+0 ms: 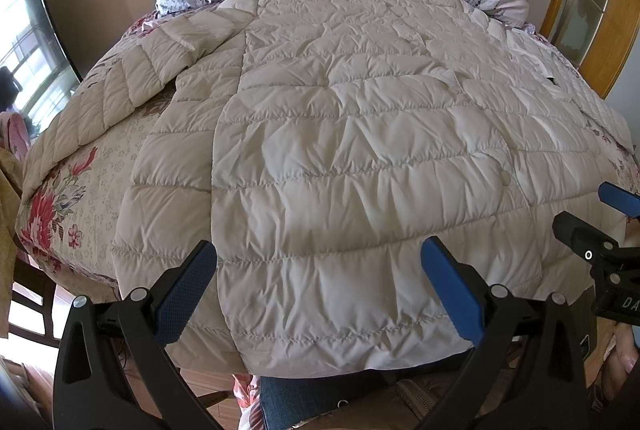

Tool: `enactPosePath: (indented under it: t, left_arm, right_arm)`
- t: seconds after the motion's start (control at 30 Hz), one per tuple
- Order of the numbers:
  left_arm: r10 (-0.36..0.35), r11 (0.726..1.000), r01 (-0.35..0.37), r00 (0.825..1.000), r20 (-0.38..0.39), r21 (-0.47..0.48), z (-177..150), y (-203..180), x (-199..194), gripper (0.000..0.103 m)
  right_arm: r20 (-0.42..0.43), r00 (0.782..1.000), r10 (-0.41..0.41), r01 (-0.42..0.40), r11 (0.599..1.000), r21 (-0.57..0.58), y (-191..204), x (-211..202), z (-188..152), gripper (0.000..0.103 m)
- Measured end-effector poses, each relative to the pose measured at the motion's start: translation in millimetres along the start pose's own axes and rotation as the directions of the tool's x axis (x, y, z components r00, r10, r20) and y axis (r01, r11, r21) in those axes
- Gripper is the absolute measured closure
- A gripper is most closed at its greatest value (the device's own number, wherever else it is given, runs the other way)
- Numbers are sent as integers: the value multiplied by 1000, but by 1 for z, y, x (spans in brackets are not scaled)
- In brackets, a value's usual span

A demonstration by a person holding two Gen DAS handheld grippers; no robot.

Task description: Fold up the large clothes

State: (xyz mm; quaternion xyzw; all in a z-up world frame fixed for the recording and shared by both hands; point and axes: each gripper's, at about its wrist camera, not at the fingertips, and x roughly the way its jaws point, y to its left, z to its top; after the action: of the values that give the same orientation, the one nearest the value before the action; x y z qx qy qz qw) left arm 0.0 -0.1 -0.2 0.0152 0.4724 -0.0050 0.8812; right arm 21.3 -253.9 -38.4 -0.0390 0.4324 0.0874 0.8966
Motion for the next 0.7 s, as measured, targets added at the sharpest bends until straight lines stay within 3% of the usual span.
enactPosePath:
  t: [0.7]
  left_arm:
    - [1, 1000, -1, 1000, -3, 0, 0, 0, 0, 1]
  right_arm:
    - [0, 1000, 8, -8, 1000, 6, -2, 2, -1, 2]
